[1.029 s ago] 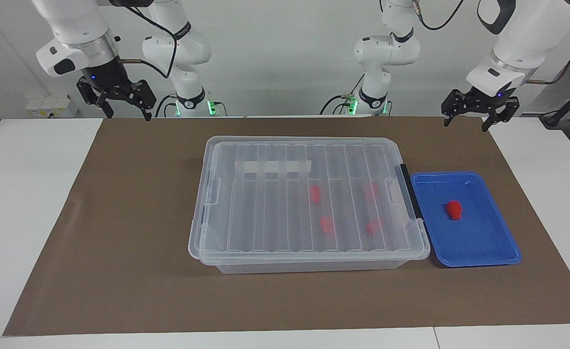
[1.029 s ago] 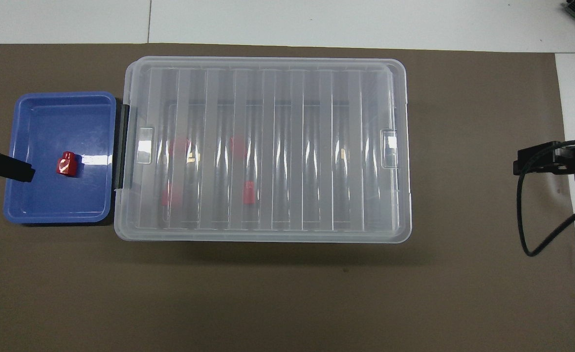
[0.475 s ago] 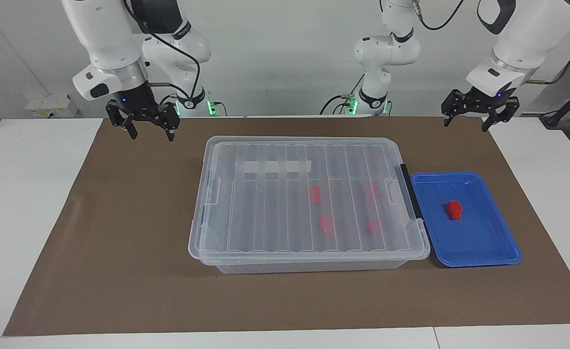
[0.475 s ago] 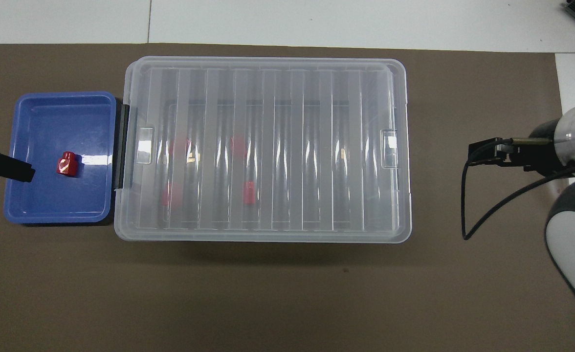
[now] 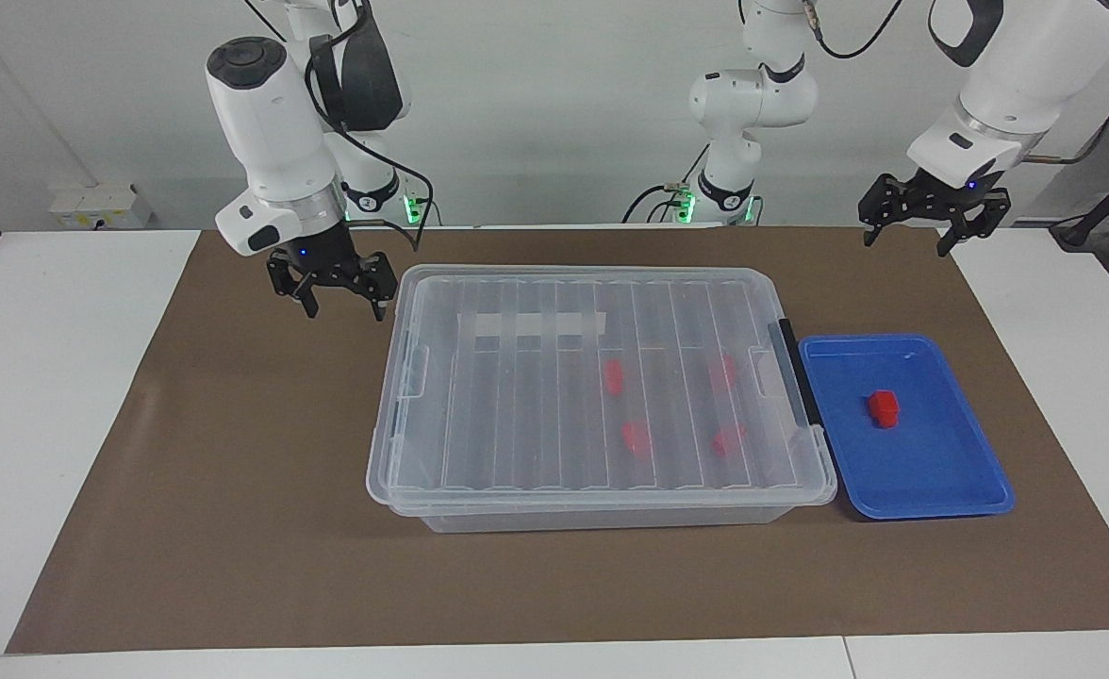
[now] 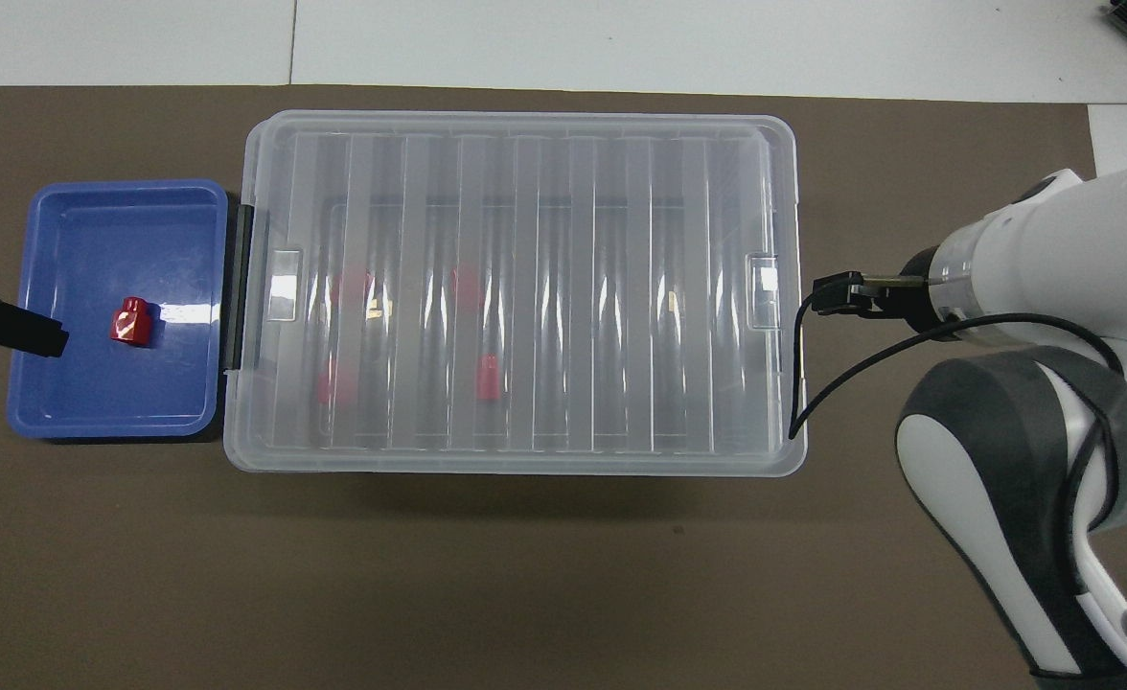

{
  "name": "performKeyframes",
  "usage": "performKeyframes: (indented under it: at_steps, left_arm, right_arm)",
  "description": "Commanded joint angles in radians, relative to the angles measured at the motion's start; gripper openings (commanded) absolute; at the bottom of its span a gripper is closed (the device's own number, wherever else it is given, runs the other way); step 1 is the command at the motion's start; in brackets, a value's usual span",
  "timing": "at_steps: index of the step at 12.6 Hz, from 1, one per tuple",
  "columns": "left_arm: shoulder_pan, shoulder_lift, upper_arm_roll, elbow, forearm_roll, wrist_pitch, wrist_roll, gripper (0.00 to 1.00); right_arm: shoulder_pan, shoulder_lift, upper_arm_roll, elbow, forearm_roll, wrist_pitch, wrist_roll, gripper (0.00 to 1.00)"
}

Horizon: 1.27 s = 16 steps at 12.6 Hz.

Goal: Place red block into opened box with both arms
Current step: 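Reach the right gripper to the edge of the clear lid, then slide the clear lid toward the right arm with the right gripper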

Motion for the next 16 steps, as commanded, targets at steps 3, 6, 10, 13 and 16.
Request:
performKeyframes:
  at_steps: [3, 6, 10, 13, 16]
  left_arm:
    - [0.004, -0.020, -0.001, -0.019, -0.008, -0.005, 0.001, 1.00]
    - [0.004, -0.020, -0.001, -0.019, -0.008, -0.005, 0.001, 1.00]
    - [0.004, -0.020, -0.001, -0.019, -0.008, -0.005, 0.001, 1.00]
    - [0.005, -0.020, -0.001, -0.019, -0.008, -0.005, 0.001, 1.00]
    - [0.006, -0.020, -0.001, -0.019, -0.008, -0.005, 0.001, 1.00]
  right_arm:
    - [0.022, 0.089, 0.000, -0.004, 0.024, 0.100, 0.015, 1.00]
    - [0.044, 0.105, 0.000, -0.005, 0.010, 0.102, 0.018, 1.00]
    - [0.036, 0.097, -0.002, -0.018, -0.008, 0.075, 0.011, 1.00]
    - [0.030, 0.091, -0.002, -0.038, -0.045, 0.065, -0.002, 1.00]
    - [0.002, 0.091, -0.002, -0.039, -0.070, 0.053, -0.060, 1.00]
